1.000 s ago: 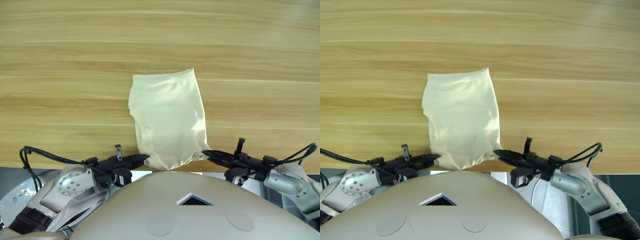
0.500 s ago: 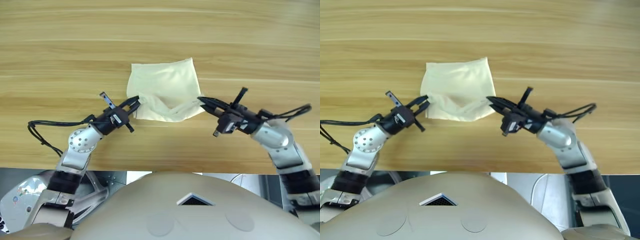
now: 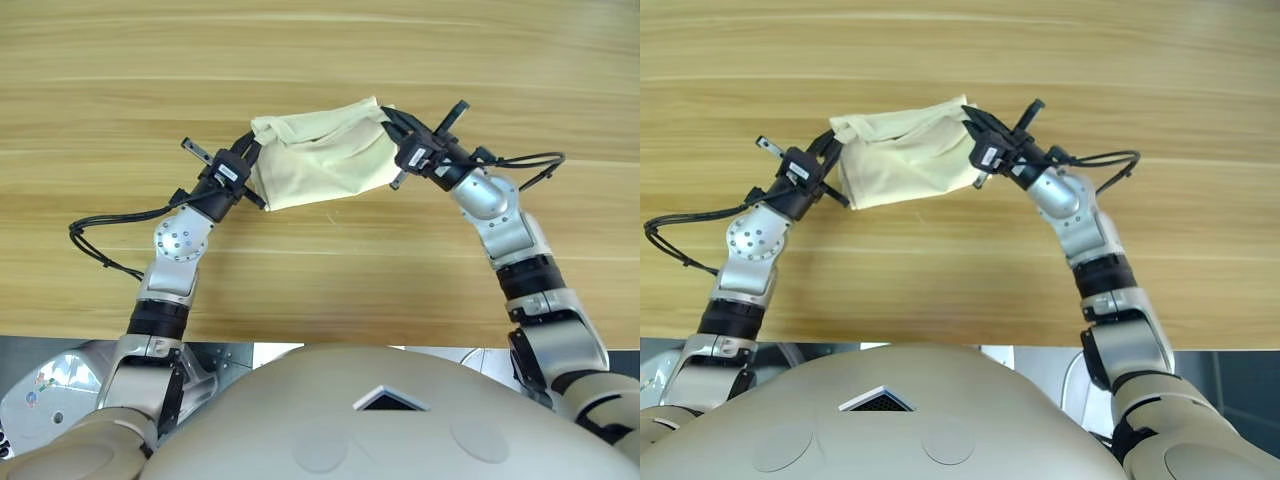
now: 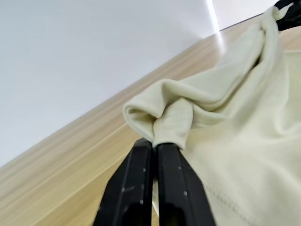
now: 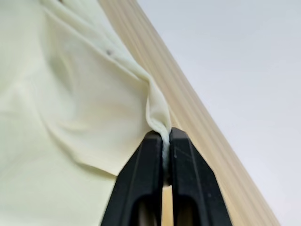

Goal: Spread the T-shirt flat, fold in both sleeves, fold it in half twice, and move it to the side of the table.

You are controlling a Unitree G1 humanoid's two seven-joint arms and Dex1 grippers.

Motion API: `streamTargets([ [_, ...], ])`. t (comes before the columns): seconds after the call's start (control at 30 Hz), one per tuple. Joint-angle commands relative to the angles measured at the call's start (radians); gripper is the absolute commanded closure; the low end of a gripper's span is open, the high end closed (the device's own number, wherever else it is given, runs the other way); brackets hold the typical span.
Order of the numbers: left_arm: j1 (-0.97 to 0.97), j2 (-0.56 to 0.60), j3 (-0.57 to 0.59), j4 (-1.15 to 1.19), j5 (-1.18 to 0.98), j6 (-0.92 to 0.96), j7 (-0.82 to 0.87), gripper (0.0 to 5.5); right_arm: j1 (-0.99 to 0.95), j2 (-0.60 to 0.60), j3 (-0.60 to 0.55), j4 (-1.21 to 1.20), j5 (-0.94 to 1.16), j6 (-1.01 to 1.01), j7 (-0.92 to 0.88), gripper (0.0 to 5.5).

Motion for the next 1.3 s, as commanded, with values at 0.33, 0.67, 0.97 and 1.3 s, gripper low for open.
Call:
streamTargets([
  [0.33, -0.096, -0.076, 0.011, 0.173, 0.039, 0.052, 0.058, 5.09, -0.264, 0.13, 0.063, 0.43, -0.096, -0.032, -0.177, 4.85],
  [0.67, -0.077, -0.119, 0.122, 0.169, -0.016, 0.189, 0.155, 3.45, -0.403, 0.234, 0.077, 0.667, -0.113, -0.022, -0.326, 3.09],
  [0.97, -0.072, -0.162, 0.297, 0.124, -0.099, 0.243, 0.32, 2.3, -0.251, 0.162, 0.082, 0.498, -0.13, -0.083, -0.428, 2.38],
  [1.3, -0.068, -0.292, 0.351, 0.05, -0.281, 0.119, 0.249, 2.3, -0.212, 0.108, -0.067, 0.559, 0.045, -0.066, -0.352, 2.38],
])
